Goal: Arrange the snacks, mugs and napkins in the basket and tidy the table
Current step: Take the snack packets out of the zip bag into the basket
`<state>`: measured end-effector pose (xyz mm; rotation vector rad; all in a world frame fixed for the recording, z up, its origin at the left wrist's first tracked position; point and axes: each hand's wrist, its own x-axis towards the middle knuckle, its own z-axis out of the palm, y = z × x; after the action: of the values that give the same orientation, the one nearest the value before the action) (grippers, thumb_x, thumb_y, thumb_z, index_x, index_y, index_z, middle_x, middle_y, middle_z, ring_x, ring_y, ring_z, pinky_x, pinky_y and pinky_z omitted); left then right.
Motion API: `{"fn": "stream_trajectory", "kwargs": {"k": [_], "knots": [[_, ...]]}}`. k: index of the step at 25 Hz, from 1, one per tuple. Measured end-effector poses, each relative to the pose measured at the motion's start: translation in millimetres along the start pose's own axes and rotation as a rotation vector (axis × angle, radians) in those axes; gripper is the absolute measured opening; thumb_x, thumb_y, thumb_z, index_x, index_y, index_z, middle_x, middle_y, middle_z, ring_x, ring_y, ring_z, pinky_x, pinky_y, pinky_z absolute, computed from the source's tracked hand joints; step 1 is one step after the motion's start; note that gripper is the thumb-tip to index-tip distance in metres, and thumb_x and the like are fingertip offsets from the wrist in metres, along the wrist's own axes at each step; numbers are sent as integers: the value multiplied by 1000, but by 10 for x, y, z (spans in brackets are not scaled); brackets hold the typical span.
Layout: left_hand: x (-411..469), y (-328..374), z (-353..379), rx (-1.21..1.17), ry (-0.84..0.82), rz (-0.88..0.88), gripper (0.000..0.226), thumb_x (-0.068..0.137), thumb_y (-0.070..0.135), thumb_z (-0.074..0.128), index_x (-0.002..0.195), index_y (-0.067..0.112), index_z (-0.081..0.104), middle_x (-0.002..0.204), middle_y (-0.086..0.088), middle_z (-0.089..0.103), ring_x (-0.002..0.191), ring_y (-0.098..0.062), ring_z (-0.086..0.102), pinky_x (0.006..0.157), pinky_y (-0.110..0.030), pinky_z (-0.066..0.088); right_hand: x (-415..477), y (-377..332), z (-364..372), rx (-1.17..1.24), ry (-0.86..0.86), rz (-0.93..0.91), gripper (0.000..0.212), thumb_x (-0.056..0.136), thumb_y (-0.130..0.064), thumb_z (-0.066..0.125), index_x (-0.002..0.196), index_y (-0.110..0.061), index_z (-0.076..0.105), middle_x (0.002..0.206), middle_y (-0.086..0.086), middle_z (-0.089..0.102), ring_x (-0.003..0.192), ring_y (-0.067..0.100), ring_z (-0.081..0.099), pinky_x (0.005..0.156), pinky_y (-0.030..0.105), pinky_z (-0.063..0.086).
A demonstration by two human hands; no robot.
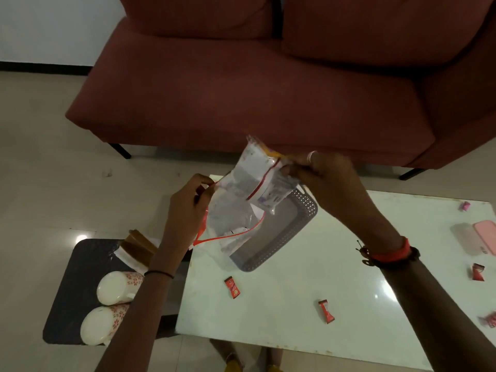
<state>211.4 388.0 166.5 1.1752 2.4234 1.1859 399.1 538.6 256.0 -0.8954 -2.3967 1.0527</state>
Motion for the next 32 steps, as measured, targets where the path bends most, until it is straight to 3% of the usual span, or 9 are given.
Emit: {"fn": "stream_trajectory", "kwargs": {"k": [3,6,10,15,20,22,26,29,32], "knots": [[26,-32,-19,-11,-2,-7,11,92,18,54,92,8,59,74,0,60,58,-6,53,57,1,41,130,373,-151,401,210,219,22,88,-8,64,109,-9,71,94,18,73,82,20,68,75,29,60],[49,-64,-29,-4,-3,-1,11,92,19,54,91,9,58,72,0,59,59,-5,53,59,3,41,257,1007,-50,373,340,371,25,88,-12,65,110,-3,70,90,9,69,76,14,65,63,20,59],[96,-82,-6,1,3,-15,13,90,17,57,93,4,60,73,-1,59,58,-4,51,63,6,40,301,1922,464,85,134,607,27,89,-7,60,113,2,68,102,20,70,94,35,67,85,52,55],[162,-133,23,9,-5,-15,18,88,19,58,94,2,61,75,1,59,59,-2,51,64,8,38,275,2514,1007,-71,-68,771,28,92,-10,54,117,-1,66,114,21,70,103,39,66,91,51,54],[191,-153,15,31,19,-24,18,88,18,59,95,2,61,78,4,58,60,1,50,64,9,37,468,2748,1200,-105,-93,760,31,96,-10,49,123,0,62,123,21,65,112,37,62,98,45,51],[188,-164,11,36,30,-35,18,88,20,58,96,4,61,81,5,58,64,0,53,61,2,42,532,2833,1250,-149,-112,731,32,96,-8,47,124,0,61,125,20,64,115,36,60,97,39,49],[159,-180,13,24,-1,-74,21,89,23,57,100,5,59,87,1,61,76,-17,60,73,-22,49,523,2887,1278,-290,-20,749,28,95,-9,44,111,-1,66,116,21,67,108,37,62,87,39,51],[154,-152,40,20,-2,-85,21,89,23,57,100,6,59,86,1,61,76,-16,59,71,-16,46,428,2874,1225,-412,33,749,25,93,-10,49,113,-1,63,119,21,64,115,38,55,90,42,48],[128,-86,75,24,4,-62,20,88,22,57,98,5,60,83,3,60,67,-7,57,66,-7,43,470,2670,1069,-317,90,700,28,93,-10,55,118,2,59,124,22,60,121,36,51,99,38,42]]}}
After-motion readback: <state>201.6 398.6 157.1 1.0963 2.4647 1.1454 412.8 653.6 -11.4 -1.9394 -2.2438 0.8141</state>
